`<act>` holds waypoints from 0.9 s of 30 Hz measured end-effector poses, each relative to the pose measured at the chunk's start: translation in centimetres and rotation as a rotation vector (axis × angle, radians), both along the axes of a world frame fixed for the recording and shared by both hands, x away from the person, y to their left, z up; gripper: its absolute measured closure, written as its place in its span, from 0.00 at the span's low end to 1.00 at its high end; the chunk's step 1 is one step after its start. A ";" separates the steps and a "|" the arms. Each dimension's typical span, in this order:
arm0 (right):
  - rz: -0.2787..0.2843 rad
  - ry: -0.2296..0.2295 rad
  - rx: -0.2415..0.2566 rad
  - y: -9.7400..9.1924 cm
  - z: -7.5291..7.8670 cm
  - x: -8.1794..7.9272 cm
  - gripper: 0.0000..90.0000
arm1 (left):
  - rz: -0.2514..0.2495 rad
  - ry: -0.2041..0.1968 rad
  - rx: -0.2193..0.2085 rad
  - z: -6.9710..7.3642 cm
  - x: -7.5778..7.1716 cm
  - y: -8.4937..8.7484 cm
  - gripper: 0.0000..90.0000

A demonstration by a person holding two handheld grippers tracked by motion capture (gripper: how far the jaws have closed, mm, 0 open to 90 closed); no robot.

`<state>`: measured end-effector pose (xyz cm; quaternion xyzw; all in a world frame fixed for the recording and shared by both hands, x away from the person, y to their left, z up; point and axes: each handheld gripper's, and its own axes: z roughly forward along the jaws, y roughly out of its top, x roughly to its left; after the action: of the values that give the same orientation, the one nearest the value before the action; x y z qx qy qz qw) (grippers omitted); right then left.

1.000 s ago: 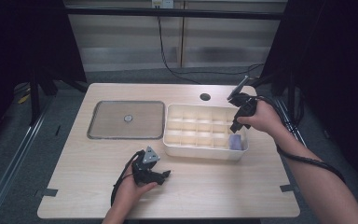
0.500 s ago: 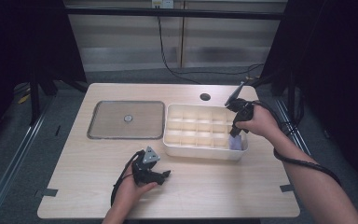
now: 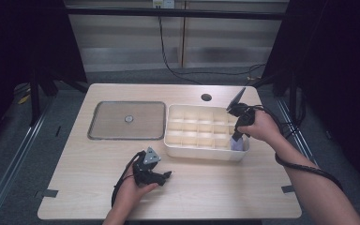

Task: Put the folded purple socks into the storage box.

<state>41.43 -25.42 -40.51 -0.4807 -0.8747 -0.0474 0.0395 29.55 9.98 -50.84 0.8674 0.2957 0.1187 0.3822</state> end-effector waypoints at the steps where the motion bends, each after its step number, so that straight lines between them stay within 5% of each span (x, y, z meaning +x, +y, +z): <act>1: 0.001 0.000 -0.001 0.0 0.0 0.0 0.95 | 0.000 0.000 0.000 0.0 0.0 0.0 0.25; 27: -0.012 0.002 0.005 0.1 -3.4 -0.9 0.97 | 0.006 0.003 -0.009 0.0 0.0 -0.1 0.25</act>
<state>40.57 -25.27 -43.90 -0.4859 -0.8717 -0.0491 0.0413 29.50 9.93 -50.88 0.8649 0.2994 0.1174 0.3854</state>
